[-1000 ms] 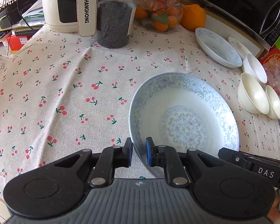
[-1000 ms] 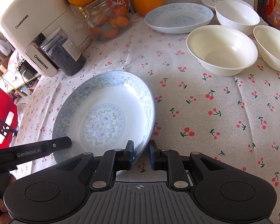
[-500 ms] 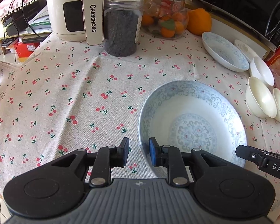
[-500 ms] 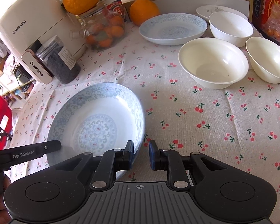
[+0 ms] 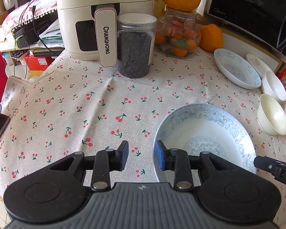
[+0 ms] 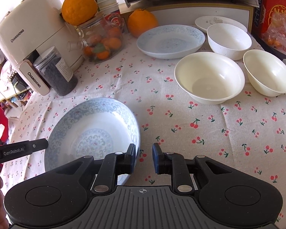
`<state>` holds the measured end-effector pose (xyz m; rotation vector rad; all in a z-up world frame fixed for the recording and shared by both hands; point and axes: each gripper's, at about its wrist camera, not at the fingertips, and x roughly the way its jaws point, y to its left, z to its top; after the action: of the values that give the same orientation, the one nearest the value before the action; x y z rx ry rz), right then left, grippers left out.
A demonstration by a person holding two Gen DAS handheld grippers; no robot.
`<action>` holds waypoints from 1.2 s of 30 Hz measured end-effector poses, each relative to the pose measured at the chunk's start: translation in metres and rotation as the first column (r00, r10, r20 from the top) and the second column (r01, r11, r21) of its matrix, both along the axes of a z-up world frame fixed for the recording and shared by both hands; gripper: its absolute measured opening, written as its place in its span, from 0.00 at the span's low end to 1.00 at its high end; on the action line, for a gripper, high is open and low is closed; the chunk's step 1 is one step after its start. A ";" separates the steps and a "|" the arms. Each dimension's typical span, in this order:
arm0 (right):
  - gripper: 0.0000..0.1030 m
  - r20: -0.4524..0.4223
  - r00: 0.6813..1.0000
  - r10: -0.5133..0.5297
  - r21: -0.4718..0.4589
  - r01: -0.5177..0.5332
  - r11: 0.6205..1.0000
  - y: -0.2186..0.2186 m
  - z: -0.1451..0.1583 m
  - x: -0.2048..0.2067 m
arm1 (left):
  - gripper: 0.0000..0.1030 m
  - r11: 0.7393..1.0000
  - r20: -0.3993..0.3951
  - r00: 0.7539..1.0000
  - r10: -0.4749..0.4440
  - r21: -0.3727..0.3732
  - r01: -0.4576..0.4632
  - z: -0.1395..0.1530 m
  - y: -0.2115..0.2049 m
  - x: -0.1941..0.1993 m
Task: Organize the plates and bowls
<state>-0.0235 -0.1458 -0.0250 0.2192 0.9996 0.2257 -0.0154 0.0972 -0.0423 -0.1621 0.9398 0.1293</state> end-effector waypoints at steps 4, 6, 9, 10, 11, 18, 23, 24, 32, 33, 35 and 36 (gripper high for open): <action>0.20 0.008 1.000 -0.007 0.001 0.007 1.000 -0.001 0.002 0.000 | 0.34 1.000 0.006 1.000 -0.004 0.013 0.004 0.001 -0.002 0.001; 0.20 0.009 1.000 -0.007 0.000 0.007 1.000 -0.001 0.002 0.000 | 0.38 1.000 0.011 1.000 -0.008 0.023 0.008 0.002 -0.003 0.001; 0.20 0.011 1.000 -0.008 -0.001 0.008 1.000 -0.001 0.002 0.000 | 0.41 0.999 0.019 1.000 -0.015 0.035 0.014 0.003 -0.005 0.001; 0.20 0.015 1.000 -0.009 -0.001 0.009 1.000 -0.001 0.002 0.000 | 0.43 0.999 0.021 1.000 -0.017 0.038 0.016 0.004 -0.005 0.001; 0.20 0.020 1.000 -0.012 0.001 0.012 1.000 -0.002 0.003 0.000 | 0.45 0.999 0.022 1.000 -0.018 0.043 0.017 0.004 -0.006 0.001; 0.38 0.058 0.998 -0.019 -0.003 0.019 1.000 -0.003 0.008 -0.002 | 0.56 0.997 0.040 0.999 -0.028 0.066 0.025 0.007 -0.008 0.000; 0.53 0.069 0.997 -0.025 0.000 0.025 1.000 -0.003 0.008 -0.002 | 0.72 0.995 0.055 0.998 -0.039 0.089 0.034 0.009 -0.010 0.000; 0.57 0.072 0.997 -0.027 0.001 0.027 1.000 -0.004 0.008 -0.002 | 0.72 0.995 0.059 0.998 -0.039 0.093 0.033 0.010 -0.010 0.000; 0.75 0.076 0.996 -0.044 0.013 0.043 0.999 -0.006 0.009 -0.001 | 0.87 0.994 0.069 0.997 -0.045 0.107 0.038 0.012 -0.012 0.000; 0.77 0.076 0.996 -0.045 0.014 0.044 0.999 -0.006 0.009 -0.001 | 0.87 0.993 0.070 0.996 -0.047 0.110 0.039 0.012 -0.013 0.000; 0.77 0.078 0.996 -0.042 0.014 0.041 0.999 -0.006 0.009 -0.001 | 0.90 0.993 0.070 0.996 -0.047 0.113 0.039 0.012 -0.013 0.000; 0.77 0.079 0.996 -0.041 0.013 0.041 0.999 -0.006 0.009 -0.001 | 0.90 0.993 0.070 0.996 -0.046 0.114 0.038 0.012 -0.014 0.000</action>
<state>-0.0246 -0.1514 -0.0162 0.2389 0.9146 0.2011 -0.0153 0.0835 -0.0305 -0.0421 0.8607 0.1362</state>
